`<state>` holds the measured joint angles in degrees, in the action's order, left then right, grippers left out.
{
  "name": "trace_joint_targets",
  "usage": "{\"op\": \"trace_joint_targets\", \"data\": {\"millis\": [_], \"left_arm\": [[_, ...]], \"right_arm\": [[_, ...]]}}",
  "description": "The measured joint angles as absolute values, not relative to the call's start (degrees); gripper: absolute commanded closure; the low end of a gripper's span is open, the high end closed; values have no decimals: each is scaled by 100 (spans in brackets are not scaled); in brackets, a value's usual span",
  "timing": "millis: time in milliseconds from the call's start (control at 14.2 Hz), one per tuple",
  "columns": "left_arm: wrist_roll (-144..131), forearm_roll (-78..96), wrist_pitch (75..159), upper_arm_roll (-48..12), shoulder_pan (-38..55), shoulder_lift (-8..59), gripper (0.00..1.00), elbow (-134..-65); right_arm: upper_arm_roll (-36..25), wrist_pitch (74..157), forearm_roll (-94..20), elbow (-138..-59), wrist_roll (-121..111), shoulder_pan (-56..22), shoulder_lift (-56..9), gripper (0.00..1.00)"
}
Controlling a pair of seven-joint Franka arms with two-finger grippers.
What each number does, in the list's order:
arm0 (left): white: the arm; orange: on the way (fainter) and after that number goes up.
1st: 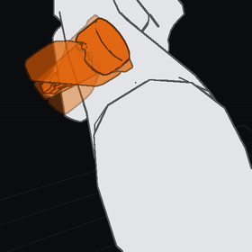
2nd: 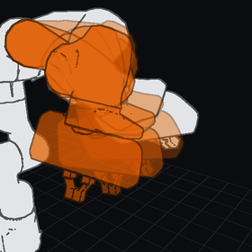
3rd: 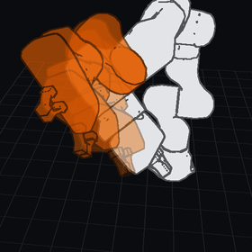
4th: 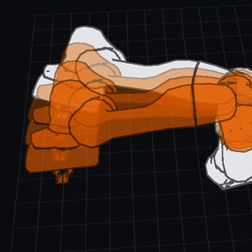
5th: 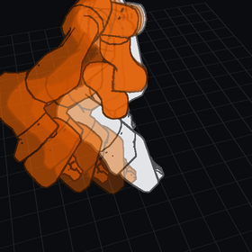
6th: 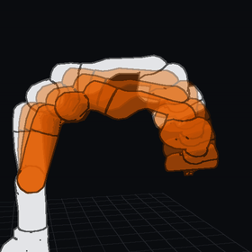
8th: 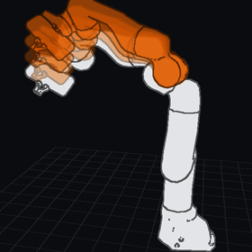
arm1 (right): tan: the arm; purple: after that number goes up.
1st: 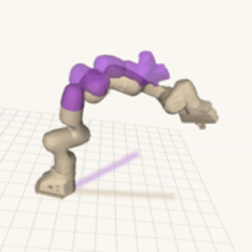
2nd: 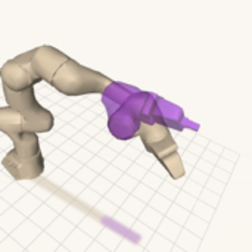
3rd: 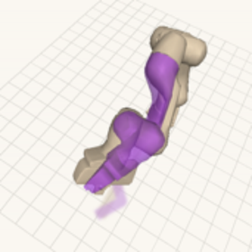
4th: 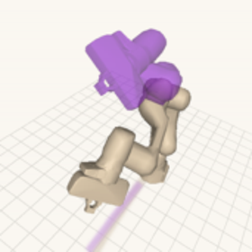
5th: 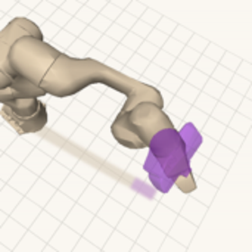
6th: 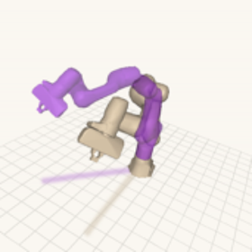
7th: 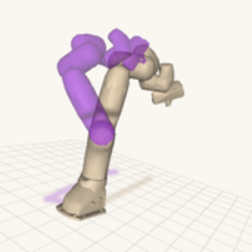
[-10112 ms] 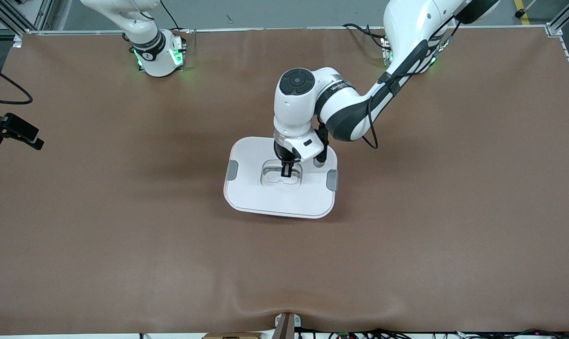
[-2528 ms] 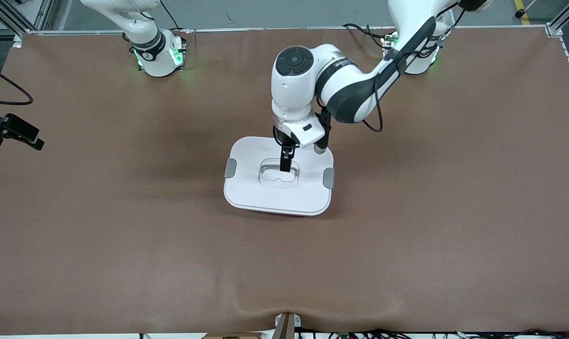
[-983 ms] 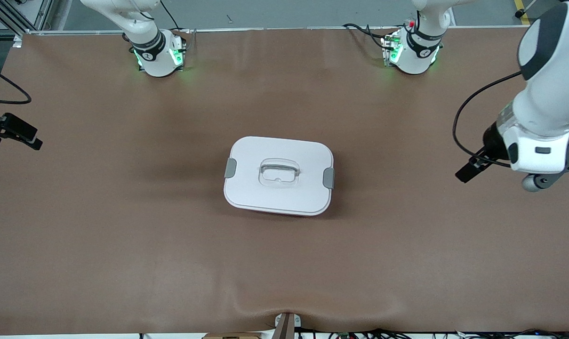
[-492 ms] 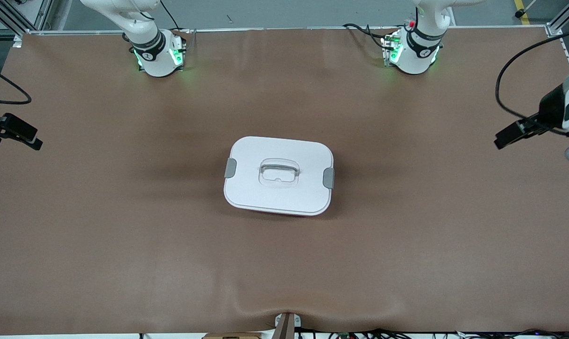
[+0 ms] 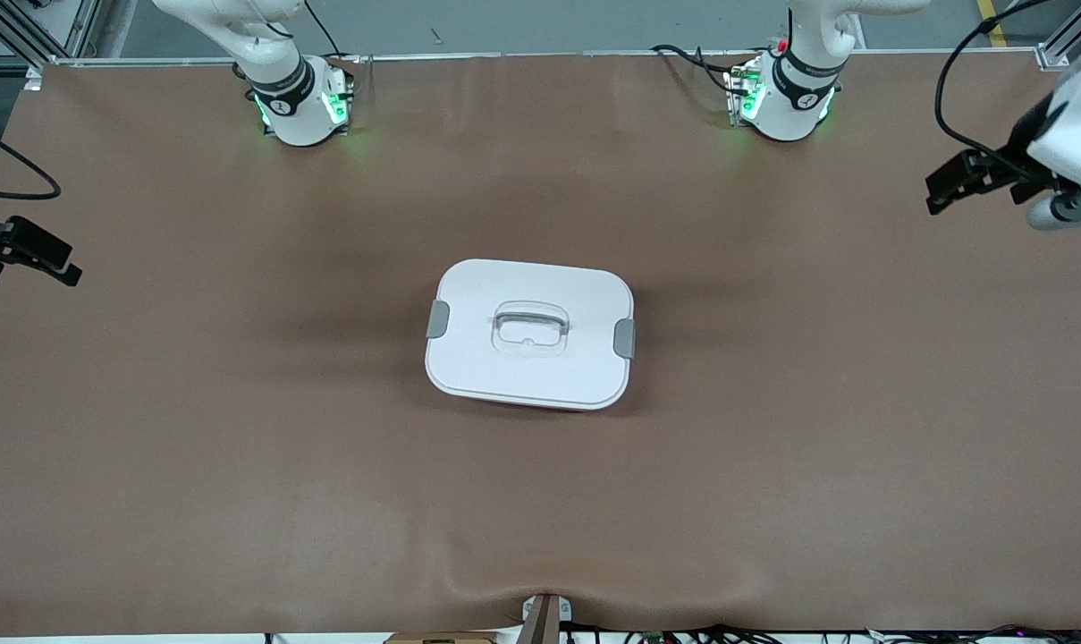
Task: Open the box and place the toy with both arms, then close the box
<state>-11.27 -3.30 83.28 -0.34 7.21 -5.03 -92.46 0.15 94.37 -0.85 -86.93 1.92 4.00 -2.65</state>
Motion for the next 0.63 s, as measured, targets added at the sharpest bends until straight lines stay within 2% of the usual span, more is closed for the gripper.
{"op": "trace_joint_targets", "data": {"millis": [632], "left_arm": [[-1111, -215, 8430, 36, 744, -556, 0, -9301]], "right_arm": [[14, 9438, -85, -8681, 192, 400, -266, 0]]}}
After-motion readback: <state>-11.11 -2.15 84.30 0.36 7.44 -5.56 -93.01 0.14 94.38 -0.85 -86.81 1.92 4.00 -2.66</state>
